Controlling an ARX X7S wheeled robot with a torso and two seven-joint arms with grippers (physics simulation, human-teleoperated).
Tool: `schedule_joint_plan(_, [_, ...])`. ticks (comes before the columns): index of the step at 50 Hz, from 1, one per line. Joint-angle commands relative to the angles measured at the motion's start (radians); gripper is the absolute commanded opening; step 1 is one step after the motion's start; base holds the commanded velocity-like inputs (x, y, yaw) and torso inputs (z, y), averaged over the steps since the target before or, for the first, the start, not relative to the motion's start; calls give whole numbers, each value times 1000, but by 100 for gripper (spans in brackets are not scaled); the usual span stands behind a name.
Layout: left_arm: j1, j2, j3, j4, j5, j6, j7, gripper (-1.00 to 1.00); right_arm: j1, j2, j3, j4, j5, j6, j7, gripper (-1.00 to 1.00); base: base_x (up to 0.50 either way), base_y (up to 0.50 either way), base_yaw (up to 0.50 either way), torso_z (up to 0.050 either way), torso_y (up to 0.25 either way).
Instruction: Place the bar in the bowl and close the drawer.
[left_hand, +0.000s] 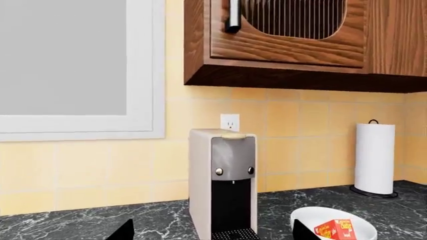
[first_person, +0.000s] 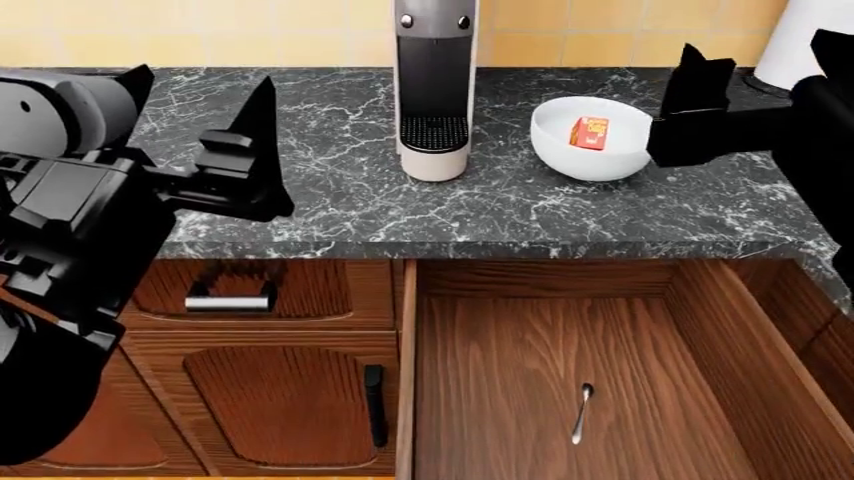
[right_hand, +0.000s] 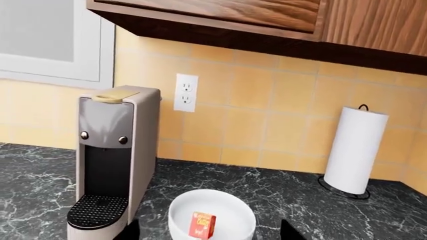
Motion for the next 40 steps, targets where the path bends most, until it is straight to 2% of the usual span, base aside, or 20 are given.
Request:
schedule_joint_plan(1, [9, -2, 2, 3, -5, 8, -2, 100, -51, 27, 10, -34, 63, -33, 29, 100, 0, 0, 0, 0, 250])
schedule_joint_plan(7, [9, -3, -4, -1, -8, 12, -10, 100, -76, 32, 20, -47, 62, -57, 3, 100, 0, 0, 0, 0, 246])
schedule_joint_plan(25, [13, -19, -16, 25, -36, 15, -26, 100, -153, 71, 64, -106, 160, -104, 48, 100, 0, 7, 0, 0, 0])
schedule_joint_plan(40, [17, -22, -12, 26, -40, 23, -31, 100, -200, 86, 78, -133, 149, -127, 37, 100, 0, 465, 0, 0, 0])
